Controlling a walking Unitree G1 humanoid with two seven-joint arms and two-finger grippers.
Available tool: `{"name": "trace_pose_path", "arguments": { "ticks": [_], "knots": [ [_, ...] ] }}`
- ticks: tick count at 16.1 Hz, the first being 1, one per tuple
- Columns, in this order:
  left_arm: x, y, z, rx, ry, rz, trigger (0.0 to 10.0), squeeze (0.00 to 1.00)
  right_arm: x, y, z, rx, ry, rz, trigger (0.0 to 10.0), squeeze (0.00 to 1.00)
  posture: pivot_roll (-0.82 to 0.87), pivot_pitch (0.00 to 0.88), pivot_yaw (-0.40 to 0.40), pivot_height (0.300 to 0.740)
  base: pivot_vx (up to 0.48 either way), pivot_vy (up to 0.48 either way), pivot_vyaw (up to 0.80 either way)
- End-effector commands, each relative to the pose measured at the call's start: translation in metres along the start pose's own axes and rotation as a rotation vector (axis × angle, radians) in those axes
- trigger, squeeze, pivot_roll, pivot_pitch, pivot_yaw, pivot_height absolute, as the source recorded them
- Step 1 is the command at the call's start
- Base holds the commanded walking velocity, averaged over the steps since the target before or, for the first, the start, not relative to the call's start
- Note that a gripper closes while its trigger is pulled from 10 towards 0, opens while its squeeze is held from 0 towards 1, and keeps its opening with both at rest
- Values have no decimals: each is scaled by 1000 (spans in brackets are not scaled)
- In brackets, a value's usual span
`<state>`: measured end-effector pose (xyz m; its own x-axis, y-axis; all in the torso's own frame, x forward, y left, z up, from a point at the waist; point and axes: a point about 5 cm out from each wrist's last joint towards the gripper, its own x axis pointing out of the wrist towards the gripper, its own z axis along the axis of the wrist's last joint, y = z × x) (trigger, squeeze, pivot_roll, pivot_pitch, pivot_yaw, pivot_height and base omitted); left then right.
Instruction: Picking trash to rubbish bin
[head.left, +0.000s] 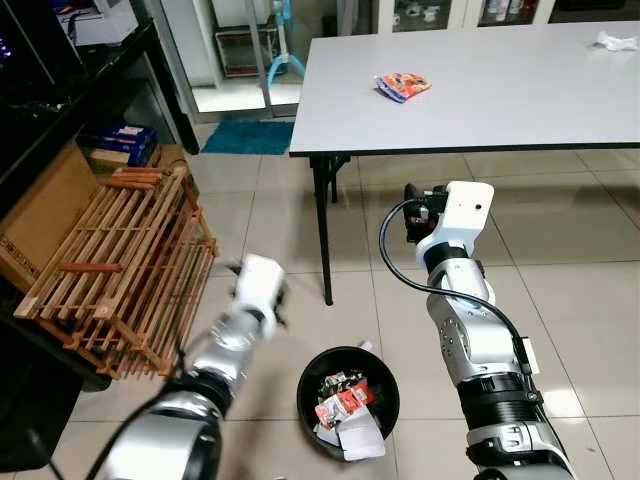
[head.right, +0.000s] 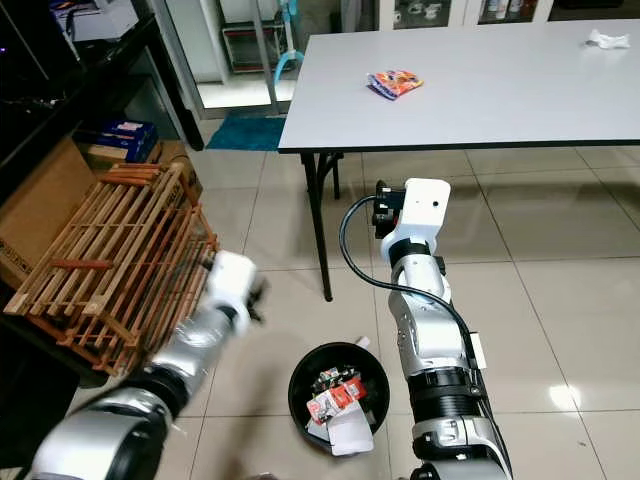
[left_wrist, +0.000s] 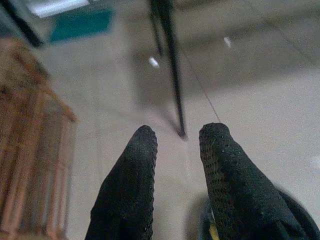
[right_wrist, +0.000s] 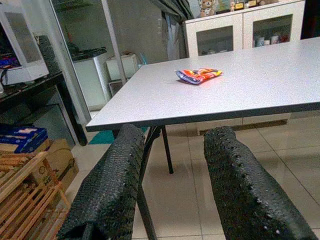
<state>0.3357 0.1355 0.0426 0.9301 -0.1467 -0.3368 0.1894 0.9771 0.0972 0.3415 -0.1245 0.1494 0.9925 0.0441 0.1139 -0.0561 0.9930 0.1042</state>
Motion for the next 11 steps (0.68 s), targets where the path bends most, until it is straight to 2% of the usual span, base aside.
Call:
{"name": "trace_pose_path", "arguments": {
  "ticks": [1,4,5,6,9,11],
  "knots": [
    [1,16,21,-34,-117,85,10000,0,2,3,2,6,-2,10,10000,0,-33,13,110,740,0,0,0],
    [-4,29,62,-36,-376,194,10000,0,3,0,4,11,-17,1,10000,0,-25,6,104,740,0,0,0],
    [-5,30,67,-32,-411,210,10000,0,3,0,5,13,-22,-2,10000,0,-25,5,103,740,0,0,0],
    [-11,28,88,13,-535,227,10000,0,4,-1,9,23,-51,-9,10000,0,-25,0,104,740,0,0,0],
    [-21,26,94,27,-614,256,10000,0,5,-3,11,23,-62,-16,10000,0,-17,0,102,740,0,0,0],
    [-23,28,86,-11,-594,295,10000,0,6,-2,12,24,-68,-9,10000,0,-11,0,96,740,0,0,0]
  ]
}}
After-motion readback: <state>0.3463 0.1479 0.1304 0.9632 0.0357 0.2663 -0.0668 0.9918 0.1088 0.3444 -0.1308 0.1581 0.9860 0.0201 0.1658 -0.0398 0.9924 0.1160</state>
